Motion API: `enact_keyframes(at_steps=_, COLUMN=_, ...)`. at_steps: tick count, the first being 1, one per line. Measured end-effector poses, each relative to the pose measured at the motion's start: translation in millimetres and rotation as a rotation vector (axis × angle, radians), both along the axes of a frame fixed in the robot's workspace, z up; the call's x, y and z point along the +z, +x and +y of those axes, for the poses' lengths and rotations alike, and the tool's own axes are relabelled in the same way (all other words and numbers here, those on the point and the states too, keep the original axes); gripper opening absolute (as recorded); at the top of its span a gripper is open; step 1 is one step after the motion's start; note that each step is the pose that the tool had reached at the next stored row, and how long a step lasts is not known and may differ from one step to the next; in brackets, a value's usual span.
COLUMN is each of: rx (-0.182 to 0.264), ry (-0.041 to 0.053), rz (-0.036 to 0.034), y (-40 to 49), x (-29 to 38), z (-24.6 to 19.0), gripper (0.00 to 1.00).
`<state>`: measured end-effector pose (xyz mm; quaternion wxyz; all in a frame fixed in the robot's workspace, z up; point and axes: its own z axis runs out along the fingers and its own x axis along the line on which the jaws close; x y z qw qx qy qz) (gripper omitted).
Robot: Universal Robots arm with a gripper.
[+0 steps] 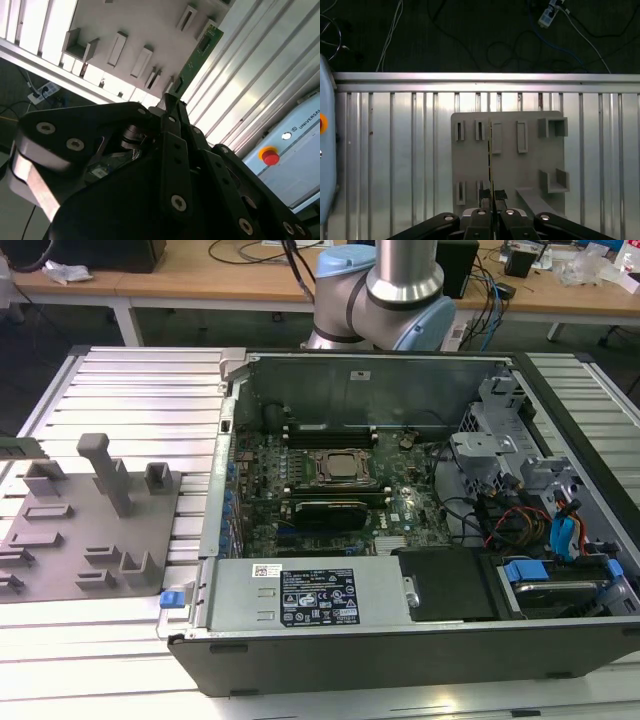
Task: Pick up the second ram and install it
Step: 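Pick up the second ram and move it above second insertion slot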
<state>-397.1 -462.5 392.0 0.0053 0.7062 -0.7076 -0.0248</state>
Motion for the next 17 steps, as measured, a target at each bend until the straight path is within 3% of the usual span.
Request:
enact_keyframes(at_steps=2, rx=0.0, ry=0.0001, rz=-0.0001, y=0.1, x=2.0, z=1.4, gripper=0.13)
enact_keyframes(at_steps=6, rx=0.0, ry=0.0, rz=0.0, y=0.2, x=6.2, z=9.1, gripper=0.13)
enact_keyframes(at_steps=9, rx=0.001, ry=0.0001, rz=0.0, y=0.7, x=9.1, z=10.9, gripper=0.13)
enact_keyframes(at_steps=17, rx=0.001, ry=0.0, rz=0.0002, y=1.2, x=31.0, z=17.2, gripper=0.13)
